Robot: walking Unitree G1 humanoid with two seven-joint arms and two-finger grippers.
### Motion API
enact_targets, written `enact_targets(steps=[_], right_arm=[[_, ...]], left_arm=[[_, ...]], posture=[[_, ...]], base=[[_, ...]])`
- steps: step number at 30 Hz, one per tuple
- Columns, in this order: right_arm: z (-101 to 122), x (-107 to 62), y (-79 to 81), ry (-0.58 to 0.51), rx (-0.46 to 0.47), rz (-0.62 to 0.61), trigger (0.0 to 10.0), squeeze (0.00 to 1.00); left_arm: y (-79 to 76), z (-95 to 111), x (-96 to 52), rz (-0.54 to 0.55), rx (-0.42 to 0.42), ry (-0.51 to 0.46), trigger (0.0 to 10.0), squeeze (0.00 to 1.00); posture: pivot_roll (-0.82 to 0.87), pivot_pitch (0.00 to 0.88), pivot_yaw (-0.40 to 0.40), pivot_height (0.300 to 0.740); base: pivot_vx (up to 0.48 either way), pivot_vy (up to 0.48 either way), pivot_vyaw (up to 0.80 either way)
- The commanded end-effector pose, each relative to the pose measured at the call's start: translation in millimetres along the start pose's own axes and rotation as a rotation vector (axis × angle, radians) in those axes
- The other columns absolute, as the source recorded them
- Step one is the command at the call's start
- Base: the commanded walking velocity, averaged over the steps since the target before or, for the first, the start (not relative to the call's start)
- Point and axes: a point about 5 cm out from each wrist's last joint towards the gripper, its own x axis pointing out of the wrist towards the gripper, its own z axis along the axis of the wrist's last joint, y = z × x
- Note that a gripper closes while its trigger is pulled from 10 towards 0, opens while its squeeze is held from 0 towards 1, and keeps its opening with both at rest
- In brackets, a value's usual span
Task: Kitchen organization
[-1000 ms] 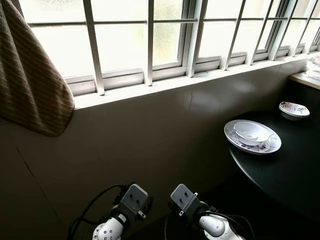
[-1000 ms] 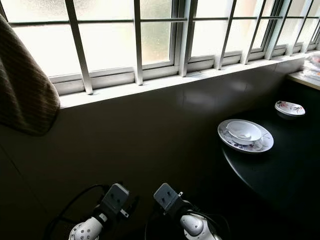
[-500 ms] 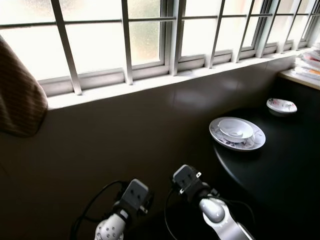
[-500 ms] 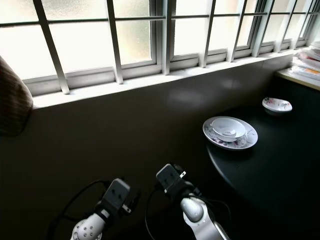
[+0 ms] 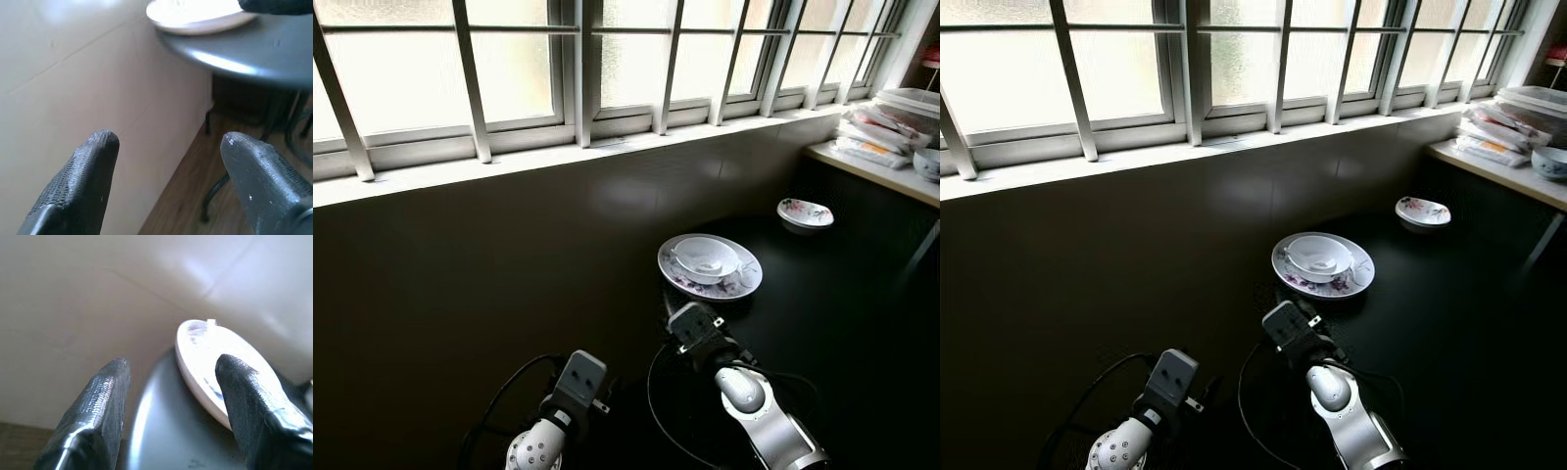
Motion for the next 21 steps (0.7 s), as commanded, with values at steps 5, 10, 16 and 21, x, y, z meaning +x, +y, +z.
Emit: enact_targets(steps=[5,10,16,21], right_arm=[[15,3.3,-5.1,-0.09,0.053,-0.058,10.0,0.0],[19,4.6,-12.5,-0.11,0.122,-0.111,10.0,0.0],[18,6.3,-17.9,-0.108,0.115,-0.139,10.0,0.0],[17,7.1,-19.5,-0.106,0.128,-0.151,10.0,0.0]], left_arm=[[16.0,1,-2.6,0.089,-0.053,-0.022,10.0,0.0],[22.0,4,-3.1,0.129,-0.095,-0.04,10.0,0.0],[23.4,5,-2.8,0.135,-0.105,-0.051,10.0,0.0],[23.0,5,-2.2,0.134,-0.105,-0.055,10.0,0.0]], posture=[[-0.04,0.0,-0.039,0.736],[-0.04,0.0,-0.039,0.736],[-0.04,0.0,-0.039,0.736],[-0.04,0.0,-0.04,0.736]], base=[[0.052,0.0,0.0],[0.273,0.0,0.0],[0.278,0.0,0.0],[0.263,0.0,0.0]])
